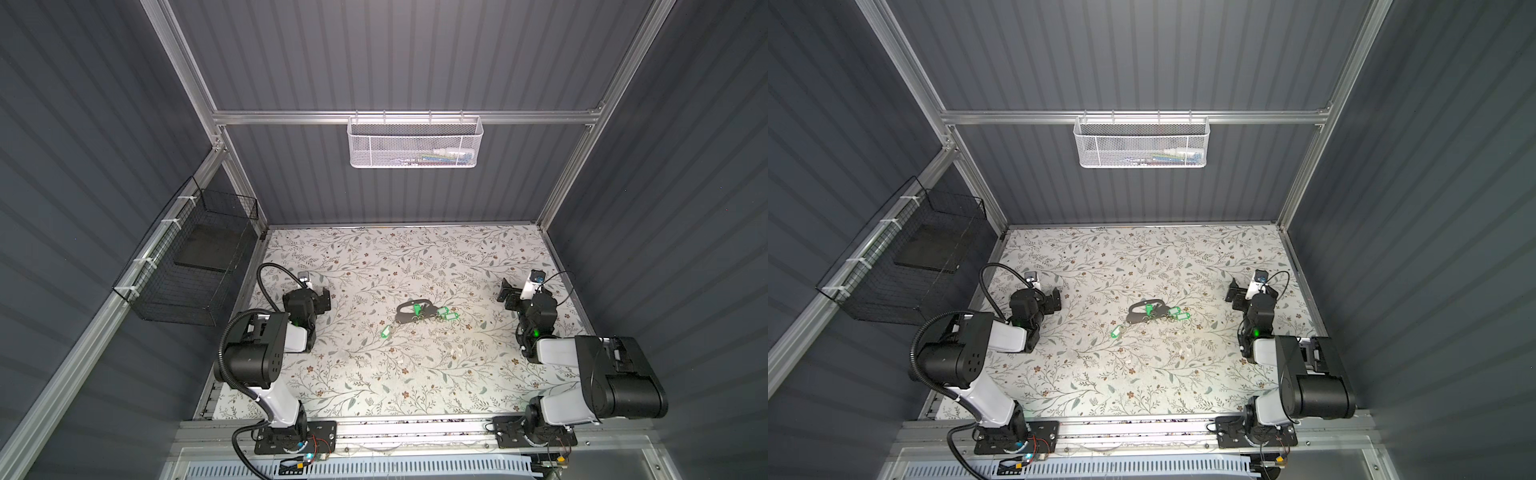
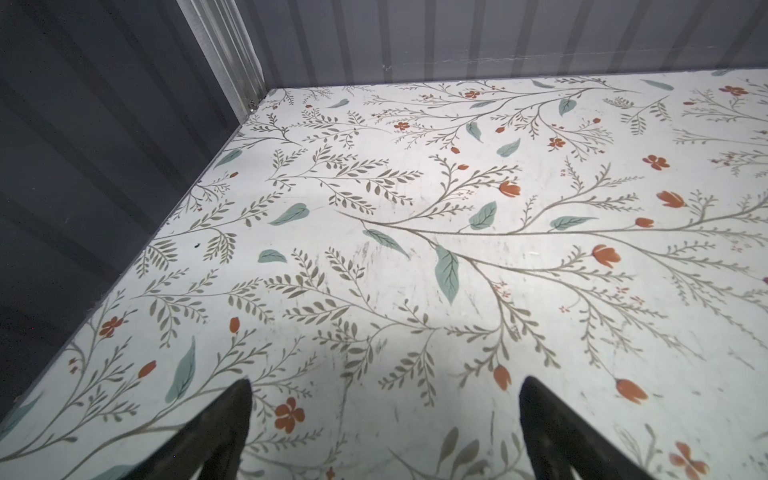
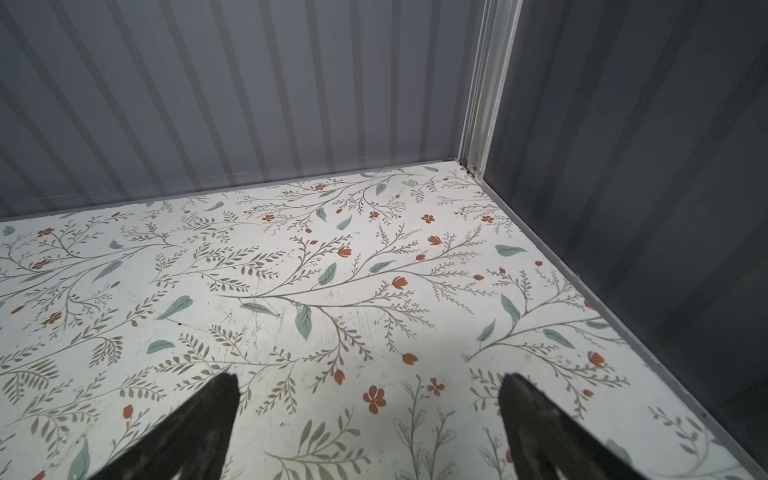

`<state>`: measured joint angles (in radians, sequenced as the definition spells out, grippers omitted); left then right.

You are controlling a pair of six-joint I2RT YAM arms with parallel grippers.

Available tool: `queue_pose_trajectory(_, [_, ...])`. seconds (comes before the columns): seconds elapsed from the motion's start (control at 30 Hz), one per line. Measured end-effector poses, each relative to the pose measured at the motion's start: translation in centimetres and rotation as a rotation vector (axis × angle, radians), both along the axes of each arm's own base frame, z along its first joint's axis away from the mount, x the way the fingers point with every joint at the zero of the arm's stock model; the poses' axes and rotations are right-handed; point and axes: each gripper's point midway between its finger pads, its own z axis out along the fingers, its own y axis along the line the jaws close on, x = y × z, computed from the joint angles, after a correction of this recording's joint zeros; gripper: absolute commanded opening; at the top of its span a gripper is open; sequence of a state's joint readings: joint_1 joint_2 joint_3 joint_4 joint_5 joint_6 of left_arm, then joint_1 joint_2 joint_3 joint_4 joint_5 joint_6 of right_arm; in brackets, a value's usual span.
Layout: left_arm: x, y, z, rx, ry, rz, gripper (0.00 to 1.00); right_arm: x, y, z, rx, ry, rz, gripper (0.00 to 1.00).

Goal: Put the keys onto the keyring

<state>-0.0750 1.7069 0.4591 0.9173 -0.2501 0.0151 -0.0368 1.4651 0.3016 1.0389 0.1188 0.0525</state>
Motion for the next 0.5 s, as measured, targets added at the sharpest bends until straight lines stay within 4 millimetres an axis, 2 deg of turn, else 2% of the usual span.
queue_pose_trajectory(0.5, [0.00, -0.01, -0.01, -0.001, 0.000, 0.000, 1.00, -0.09, -0.02, -0.39, 0.014, 0.014, -0.004, 0.99])
